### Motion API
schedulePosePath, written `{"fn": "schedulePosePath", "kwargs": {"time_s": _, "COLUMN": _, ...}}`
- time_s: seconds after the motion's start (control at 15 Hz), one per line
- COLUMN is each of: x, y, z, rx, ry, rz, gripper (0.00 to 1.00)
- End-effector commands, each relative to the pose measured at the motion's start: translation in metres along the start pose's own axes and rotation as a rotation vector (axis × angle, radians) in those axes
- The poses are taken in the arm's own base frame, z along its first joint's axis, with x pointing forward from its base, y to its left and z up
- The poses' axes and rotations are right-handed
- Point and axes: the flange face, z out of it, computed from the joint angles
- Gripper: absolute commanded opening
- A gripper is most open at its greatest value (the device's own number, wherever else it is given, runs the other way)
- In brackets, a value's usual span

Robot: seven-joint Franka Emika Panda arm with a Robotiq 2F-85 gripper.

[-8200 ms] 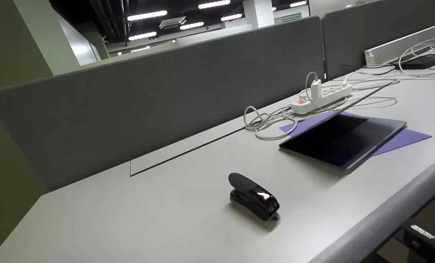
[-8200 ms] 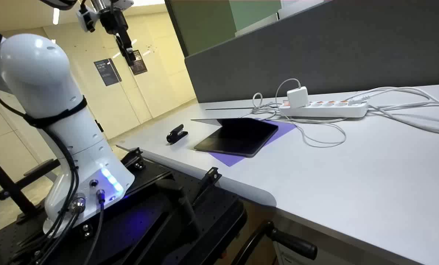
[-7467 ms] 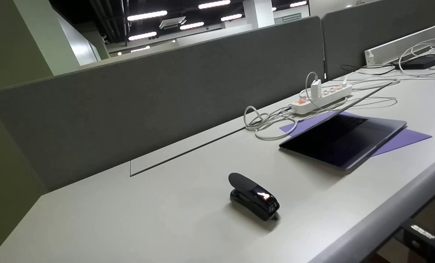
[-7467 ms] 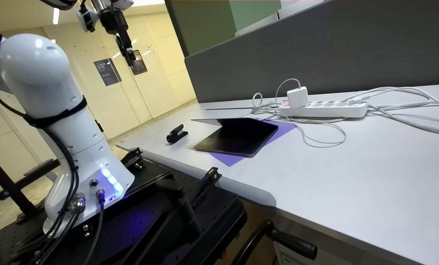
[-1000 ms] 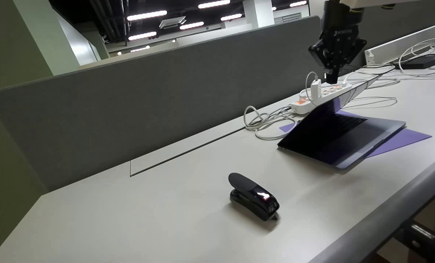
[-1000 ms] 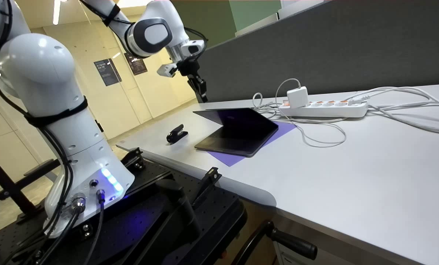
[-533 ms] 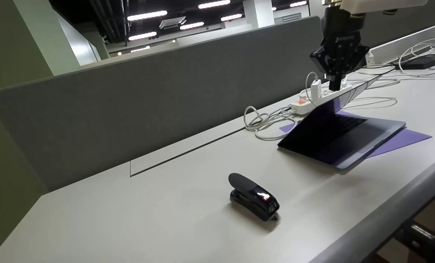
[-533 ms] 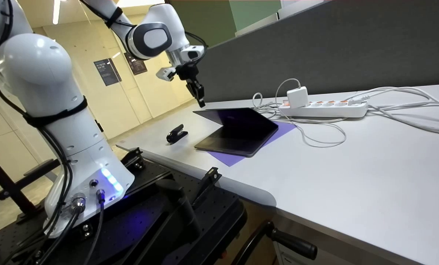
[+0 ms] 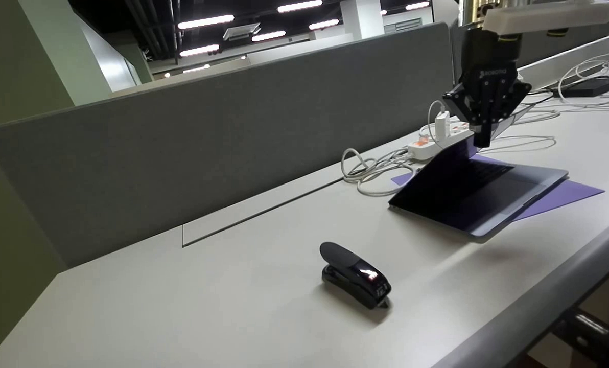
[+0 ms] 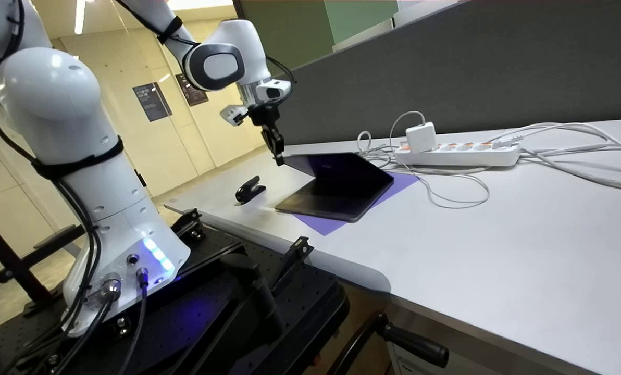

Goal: Open the laptop fully

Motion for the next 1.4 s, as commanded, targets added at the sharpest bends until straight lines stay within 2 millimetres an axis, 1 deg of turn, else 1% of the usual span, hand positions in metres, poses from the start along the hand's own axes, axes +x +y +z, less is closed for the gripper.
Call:
{"fn": "schedulePosePath", "kwargs": {"time_s": 0.0, "x": 0.001, "y": 0.009, "z": 0.011, "rx": -0.008, "ry": -0.006, "rz": -0.017, "gripper": 0.00}}
{"fn": "schedulePosePath", "kwargs": {"time_s": 0.27, "x": 0.009, "y": 0.014, "z": 0.017, "rx": -0.036, "ry": 0.082, "rz": -0.111, "gripper": 0.00}}
{"fn": "schedulePosePath", "kwargs": {"time_s": 0.67, "x": 0.020, "y": 0.011, "z": 0.015, "rx": -0.065, "ry": 0.195, "rz": -0.275, "gripper": 0.00}}
{"fn": "schedulePosePath", "kwargs": {"time_s": 1.07, "x": 0.032, "y": 0.007, "z": -0.004, "rx": -0.086, "ry": 0.311, "rz": -0.384, "gripper": 0.00}}
{"fn": "schedulePosePath", "kwargs": {"time_s": 1.33, "x": 0.039, "y": 0.010, "z": -0.016, "rx": -0.106, "ry": 0.394, "rz": -0.416, "gripper": 0.00}}
